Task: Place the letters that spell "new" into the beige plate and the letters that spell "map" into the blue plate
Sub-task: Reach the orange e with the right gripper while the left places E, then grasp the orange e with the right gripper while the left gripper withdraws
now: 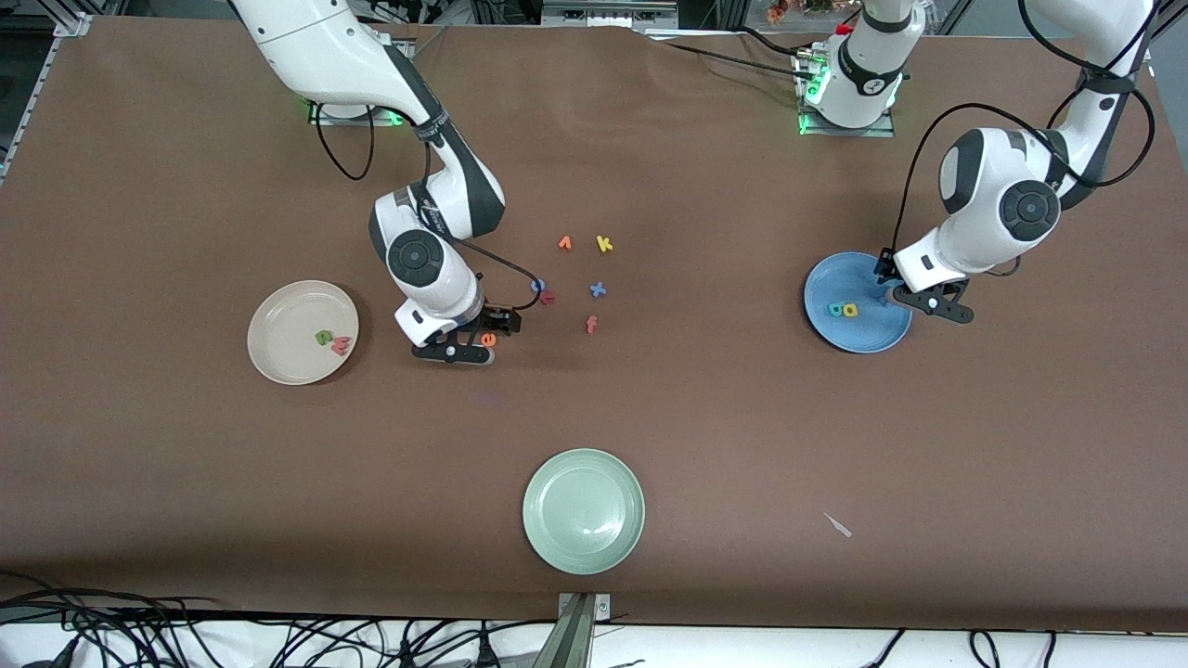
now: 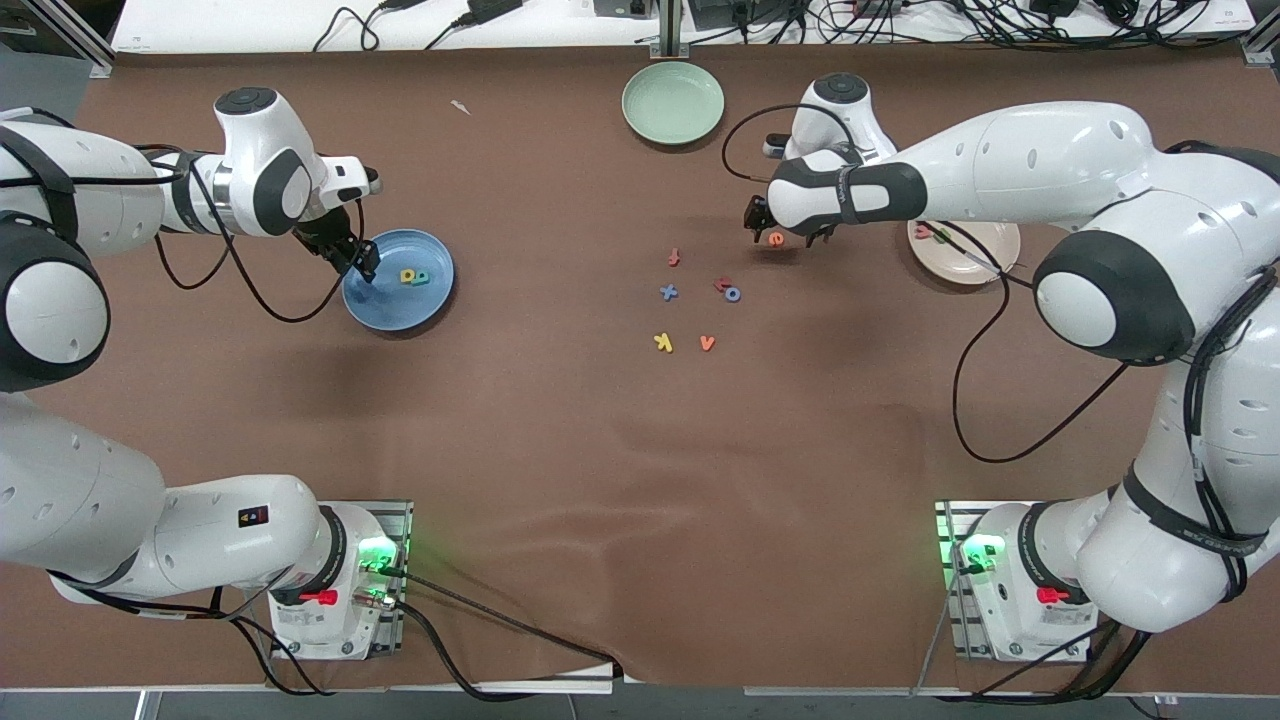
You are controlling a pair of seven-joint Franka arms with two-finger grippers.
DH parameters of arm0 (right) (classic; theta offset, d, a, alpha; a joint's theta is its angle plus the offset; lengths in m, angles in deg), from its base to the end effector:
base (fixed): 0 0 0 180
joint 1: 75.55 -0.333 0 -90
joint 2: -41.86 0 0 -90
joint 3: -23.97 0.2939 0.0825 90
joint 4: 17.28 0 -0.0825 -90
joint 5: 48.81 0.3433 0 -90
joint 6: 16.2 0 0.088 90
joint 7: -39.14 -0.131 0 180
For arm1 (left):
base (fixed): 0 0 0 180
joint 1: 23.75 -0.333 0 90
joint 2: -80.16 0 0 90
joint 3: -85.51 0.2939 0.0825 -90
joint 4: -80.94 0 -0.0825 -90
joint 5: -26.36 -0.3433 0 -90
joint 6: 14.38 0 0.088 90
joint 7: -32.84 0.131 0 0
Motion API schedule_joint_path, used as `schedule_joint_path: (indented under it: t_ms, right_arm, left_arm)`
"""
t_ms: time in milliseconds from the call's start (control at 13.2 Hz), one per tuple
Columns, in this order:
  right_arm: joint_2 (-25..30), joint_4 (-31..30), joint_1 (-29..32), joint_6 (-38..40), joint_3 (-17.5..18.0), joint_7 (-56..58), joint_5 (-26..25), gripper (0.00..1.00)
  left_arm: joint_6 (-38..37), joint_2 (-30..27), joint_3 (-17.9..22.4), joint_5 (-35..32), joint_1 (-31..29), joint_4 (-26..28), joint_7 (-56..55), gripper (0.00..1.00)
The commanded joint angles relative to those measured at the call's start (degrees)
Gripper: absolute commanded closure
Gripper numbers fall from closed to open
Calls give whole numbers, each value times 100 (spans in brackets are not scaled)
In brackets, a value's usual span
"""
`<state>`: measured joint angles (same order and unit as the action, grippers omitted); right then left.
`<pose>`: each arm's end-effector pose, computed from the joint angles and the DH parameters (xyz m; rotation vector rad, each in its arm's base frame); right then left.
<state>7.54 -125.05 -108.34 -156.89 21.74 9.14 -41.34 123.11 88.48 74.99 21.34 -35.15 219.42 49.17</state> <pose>0.5109 0.3046 0.1762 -3.0982 0.1327 0.0774 0.4471 0.0070 0.2274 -3.0832 0.5280 0.2529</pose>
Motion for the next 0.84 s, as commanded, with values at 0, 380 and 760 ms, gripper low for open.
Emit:
schedule_joint_path:
  t_ms: [0, 380, 760]
  right_arm:
    - [-119, 116, 9, -160, -14, 47, 53, 3]
    - [-189, 124, 0, -257, -14, 47, 53, 20]
    - [-277, 160, 35, -380, -5, 47, 62, 29]
  left_arm:
    - [14, -172, -37, -113, 23, 91, 37, 0]
    - [6, -838, -81, -113, 76, 83, 90, 0]
    - [-898, -2024, -196, 615, 67, -76, 28, 0]
